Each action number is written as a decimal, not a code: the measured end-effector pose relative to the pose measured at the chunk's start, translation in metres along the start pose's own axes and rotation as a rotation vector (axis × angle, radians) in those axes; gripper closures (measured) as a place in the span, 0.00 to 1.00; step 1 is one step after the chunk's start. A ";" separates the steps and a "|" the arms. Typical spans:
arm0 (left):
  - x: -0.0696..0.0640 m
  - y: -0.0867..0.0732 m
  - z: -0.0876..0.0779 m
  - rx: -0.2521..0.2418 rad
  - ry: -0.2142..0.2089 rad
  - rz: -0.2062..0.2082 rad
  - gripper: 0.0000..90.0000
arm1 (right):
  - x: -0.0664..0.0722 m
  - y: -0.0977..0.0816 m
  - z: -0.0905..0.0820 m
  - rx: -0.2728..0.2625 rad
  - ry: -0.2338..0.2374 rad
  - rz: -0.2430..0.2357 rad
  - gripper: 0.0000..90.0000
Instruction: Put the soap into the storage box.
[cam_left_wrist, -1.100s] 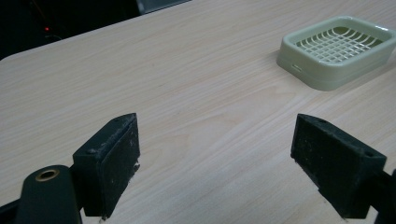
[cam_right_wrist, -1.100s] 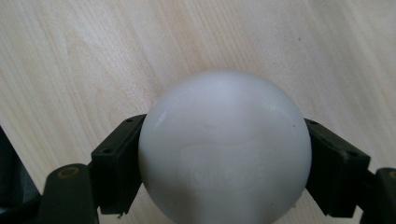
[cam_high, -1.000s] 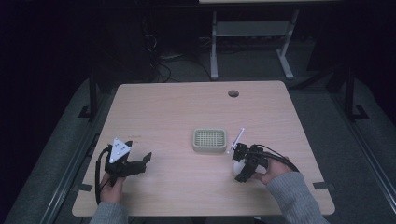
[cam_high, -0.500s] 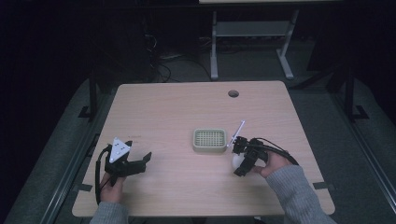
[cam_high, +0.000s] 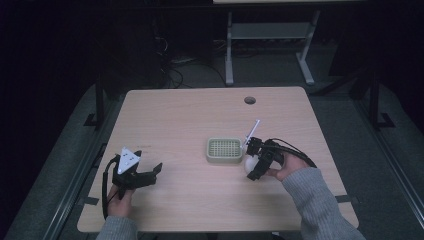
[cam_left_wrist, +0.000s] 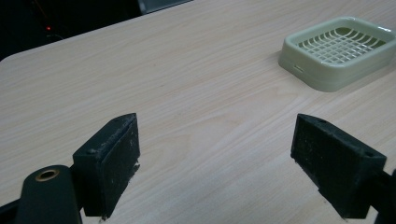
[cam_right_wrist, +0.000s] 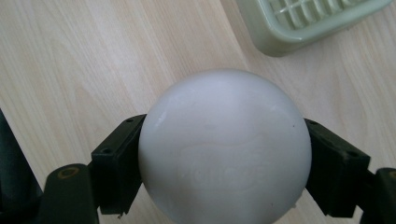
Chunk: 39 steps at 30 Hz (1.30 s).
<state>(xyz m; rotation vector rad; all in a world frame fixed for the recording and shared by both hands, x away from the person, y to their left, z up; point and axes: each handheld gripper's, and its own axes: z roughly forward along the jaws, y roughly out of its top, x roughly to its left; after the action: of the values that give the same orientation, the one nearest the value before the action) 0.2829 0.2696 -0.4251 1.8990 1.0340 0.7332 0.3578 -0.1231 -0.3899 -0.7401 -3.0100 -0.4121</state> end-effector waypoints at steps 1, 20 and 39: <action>0.000 0.000 0.000 0.001 0.001 0.000 0.17 | -0.001 0.001 0.000 0.000 0.002 -0.001 0.24; 0.001 0.000 -0.001 -0.003 0.000 -0.003 0.17 | -0.011 0.017 -0.006 0.006 -0.003 -0.006 0.24; 0.001 0.000 -0.001 0.001 0.001 0.005 0.17 | -0.019 0.036 -0.012 0.005 -0.005 -0.019 0.24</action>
<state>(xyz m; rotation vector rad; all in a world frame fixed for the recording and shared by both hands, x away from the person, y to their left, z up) 0.2827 0.2706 -0.4246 1.9024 1.0305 0.7365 0.3903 -0.1037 -0.3707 -0.7135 -3.0238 -0.4044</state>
